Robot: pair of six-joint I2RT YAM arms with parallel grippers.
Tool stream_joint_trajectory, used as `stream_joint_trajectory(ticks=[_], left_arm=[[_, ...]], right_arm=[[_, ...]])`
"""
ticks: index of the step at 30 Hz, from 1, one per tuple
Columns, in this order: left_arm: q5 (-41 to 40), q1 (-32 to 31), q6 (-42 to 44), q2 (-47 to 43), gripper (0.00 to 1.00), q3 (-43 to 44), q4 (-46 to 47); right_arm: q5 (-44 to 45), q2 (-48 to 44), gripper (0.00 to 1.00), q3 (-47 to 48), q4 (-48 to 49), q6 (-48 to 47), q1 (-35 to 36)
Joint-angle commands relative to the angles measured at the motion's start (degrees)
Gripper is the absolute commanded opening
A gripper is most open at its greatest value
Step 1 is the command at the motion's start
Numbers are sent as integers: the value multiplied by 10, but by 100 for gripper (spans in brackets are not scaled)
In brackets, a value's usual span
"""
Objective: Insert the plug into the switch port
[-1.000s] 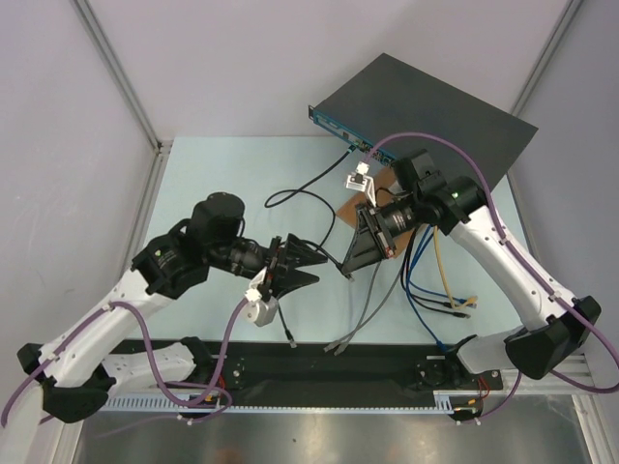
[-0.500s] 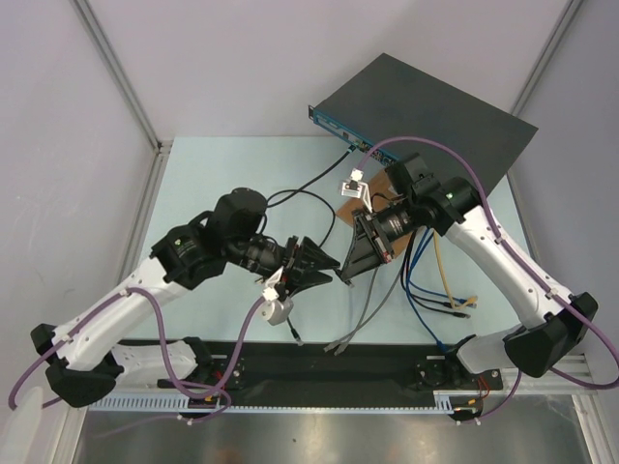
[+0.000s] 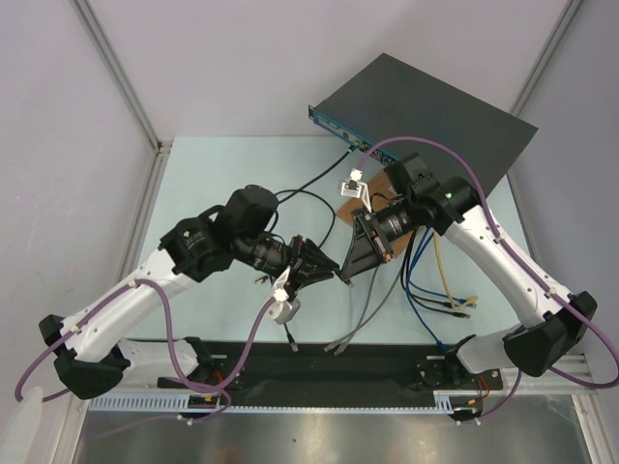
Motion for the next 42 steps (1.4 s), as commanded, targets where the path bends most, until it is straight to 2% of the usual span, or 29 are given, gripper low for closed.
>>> stream_joint_trajectory(ticks=[1,13,16,22,23,25,26,29,30,34,37,38,40,41,42], left_arm=[[11,-4,37,9,27,32,-27],[3,-4,39,12,12,32,-39],[0,-5,32,12,1,32,-38],[-8,-5,-47,4,0,12,27],[-12,-5,-56,3,0,11,33],[-22,-5,-79,3,0,10,44],[-26,-5,-88,1,0,10,49],[-39,-5,-128,-2,0,3,85],[-43,-5,-141,-3,0,2,93],[-48,-5,-152,0,0,3,112],[-43,-5,-154,2,0,6,115],[-42,-5,-155,4,1,7,115],[-43,-5,-153,4,0,6,111],[-45,-5,-150,4,0,7,108],[-48,-5,-149,5,0,6,107]], right_arm=[[-5,2,0,21,10,5,3],[-3,6,0,30,11,6,4],[-1,6,0,32,9,3,5],[16,1,0,38,3,-6,5],[21,0,13,39,-1,-6,5],[44,0,27,46,-7,-7,0],[54,-2,38,52,-14,-8,-7],[72,-5,50,45,-18,-9,-26],[72,-6,50,43,-18,-9,-29],[64,-2,48,41,-18,-14,-32],[56,5,42,48,-18,-19,-31],[52,7,30,49,-16,-20,-31],[42,10,15,53,-17,-26,-31],[41,10,2,54,-22,-30,-31],[42,11,0,56,-25,-35,-30]])
